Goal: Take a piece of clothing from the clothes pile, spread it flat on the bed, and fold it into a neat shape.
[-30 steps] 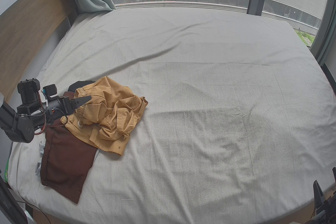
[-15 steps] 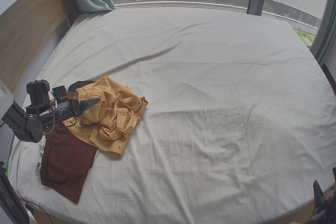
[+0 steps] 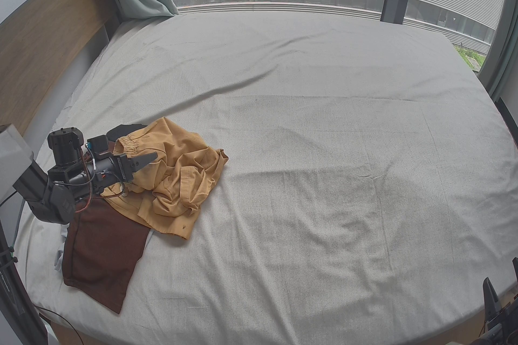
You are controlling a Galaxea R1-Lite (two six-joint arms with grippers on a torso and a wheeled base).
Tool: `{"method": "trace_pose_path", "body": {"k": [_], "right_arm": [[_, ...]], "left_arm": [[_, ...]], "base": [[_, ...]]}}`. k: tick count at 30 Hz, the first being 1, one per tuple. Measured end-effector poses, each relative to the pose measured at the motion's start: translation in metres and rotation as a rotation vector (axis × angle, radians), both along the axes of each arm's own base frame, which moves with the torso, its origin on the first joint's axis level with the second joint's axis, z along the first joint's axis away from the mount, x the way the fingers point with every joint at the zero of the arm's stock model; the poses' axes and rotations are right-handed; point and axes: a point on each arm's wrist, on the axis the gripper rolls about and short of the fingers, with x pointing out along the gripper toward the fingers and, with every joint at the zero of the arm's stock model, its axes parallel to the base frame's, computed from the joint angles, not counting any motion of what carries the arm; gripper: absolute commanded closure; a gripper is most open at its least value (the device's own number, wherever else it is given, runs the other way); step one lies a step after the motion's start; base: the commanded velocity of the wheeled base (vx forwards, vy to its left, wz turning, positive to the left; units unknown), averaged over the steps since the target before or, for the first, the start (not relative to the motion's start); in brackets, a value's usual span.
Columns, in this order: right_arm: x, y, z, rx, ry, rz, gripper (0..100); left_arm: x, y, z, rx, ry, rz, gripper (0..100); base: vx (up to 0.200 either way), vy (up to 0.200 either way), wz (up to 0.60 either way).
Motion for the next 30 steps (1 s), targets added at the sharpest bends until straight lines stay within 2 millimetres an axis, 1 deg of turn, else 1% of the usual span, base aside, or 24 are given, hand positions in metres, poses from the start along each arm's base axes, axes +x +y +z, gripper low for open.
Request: {"method": "trace_pose_path", "body": {"k": [9, 17, 20, 26, 30], "right_arm": [[0.0, 0.0, 0.0, 0.0, 0.0, 0.001, 0], [0.0, 0.0, 0.0, 0.0, 0.0, 0.0, 0], [0.0, 0.0, 0.0, 0.0, 0.0, 0.0, 0], [0.0, 0.0, 0.0, 0.0, 0.0, 0.0, 0], [0.0, 0.0, 0.0, 0.0, -0.001, 0.0, 0]], "left_arm": [[0.001, 0.002, -0.006, -0.003, 0.014, 0.004, 100], [-0.005, 0.0, -0.002, -0.037, 0.025, 0.005, 100], [-0.012, -0.004, 0.002, -0.056, 0.024, -0.005, 100], [-0.033, -0.014, 0.014, -0.098, 0.022, -0.034, 100], [-0.044, -0.021, 0.022, -0.097, -0.01, -0.054, 100]], "base": [[0.0, 0.0, 0.0], [0.0, 0.0, 0.0], [0.0, 0.0, 0.0], [0.0, 0.0, 0.0], [0.0, 0.0, 0.0]]}}
